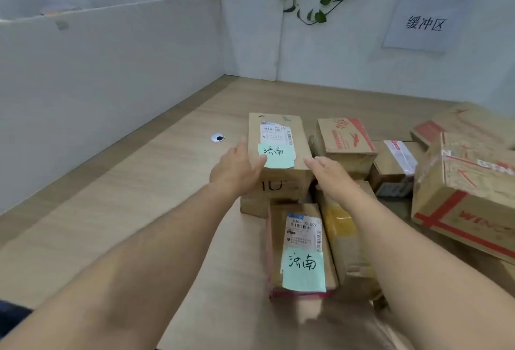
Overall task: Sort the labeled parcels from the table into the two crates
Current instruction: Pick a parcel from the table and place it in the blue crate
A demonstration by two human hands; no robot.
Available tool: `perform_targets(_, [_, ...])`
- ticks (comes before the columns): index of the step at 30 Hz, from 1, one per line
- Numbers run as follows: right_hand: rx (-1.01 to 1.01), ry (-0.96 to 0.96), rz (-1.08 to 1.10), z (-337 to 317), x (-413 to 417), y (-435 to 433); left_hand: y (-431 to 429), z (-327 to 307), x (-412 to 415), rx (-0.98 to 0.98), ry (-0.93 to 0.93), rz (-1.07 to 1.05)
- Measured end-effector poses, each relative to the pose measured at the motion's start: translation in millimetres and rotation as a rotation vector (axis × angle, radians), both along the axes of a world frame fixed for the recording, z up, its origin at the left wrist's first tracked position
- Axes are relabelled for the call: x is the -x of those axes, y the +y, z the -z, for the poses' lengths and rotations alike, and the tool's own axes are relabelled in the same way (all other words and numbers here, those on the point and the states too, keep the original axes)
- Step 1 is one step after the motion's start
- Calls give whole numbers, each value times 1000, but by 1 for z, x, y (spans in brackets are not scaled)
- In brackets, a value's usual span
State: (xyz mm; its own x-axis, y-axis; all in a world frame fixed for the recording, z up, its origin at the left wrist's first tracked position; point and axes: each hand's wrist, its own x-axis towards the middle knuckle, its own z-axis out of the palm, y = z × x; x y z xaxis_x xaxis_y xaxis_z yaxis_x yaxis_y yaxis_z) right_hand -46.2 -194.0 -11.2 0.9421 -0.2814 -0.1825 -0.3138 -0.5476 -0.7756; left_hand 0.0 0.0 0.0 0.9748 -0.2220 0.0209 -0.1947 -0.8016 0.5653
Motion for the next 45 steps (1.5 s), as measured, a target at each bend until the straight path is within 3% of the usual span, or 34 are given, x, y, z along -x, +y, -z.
perform_targets(4, [-185, 76, -9, 8, -9, -4, 0, 1, -6, 79, 270, -96])
perform_targets(7, [-378, 147, -6, 17, -17, -6, 3, 4, -8, 245, 439, -117])
perform_targets(10, [-560, 193, -48, 19, -16, -2, 4, 2, -2, 400, 450, -82])
perform_targets(17, [-708, 15, -128, 15, -23, 3, 35, 2, 8, 659, 300, -31])
perform_targets(30, [-761, -151, -447, -14, -35, 93, 129, -16, 48, 634, -11, -114])
perform_targets(45, [-726, 78, -822, 39, 8, 300, 344, 22, 192, 351, -107, -603])
